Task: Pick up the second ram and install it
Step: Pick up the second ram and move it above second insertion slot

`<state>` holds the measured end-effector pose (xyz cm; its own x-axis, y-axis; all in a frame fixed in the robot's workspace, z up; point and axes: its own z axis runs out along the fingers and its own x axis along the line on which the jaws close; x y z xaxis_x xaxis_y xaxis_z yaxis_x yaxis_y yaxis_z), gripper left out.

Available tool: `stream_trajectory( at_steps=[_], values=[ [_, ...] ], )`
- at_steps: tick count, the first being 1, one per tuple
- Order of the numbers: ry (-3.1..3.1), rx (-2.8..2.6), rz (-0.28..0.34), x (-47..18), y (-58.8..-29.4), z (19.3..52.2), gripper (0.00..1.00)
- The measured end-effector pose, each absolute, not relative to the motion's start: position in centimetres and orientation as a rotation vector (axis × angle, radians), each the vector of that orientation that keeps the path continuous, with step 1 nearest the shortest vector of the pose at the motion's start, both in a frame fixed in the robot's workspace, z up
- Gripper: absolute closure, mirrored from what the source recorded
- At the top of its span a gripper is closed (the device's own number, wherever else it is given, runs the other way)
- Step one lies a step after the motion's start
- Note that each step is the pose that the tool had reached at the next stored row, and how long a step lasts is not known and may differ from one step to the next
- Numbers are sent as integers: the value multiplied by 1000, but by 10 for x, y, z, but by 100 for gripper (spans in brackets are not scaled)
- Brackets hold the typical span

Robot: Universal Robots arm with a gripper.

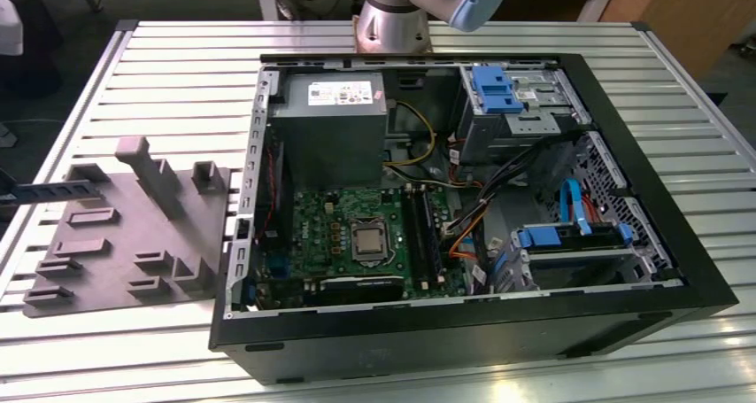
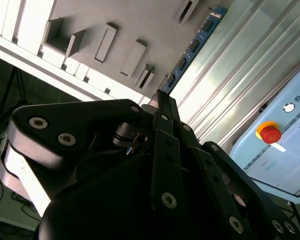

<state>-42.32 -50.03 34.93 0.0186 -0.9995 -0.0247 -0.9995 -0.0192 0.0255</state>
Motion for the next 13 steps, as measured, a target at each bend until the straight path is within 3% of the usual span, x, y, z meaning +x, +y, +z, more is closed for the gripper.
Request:
stream_trajectory(
  at_steps=[13],
  values=[
    [-2199, 2241, -56, -423, -500, 355, 89]
  ],
)
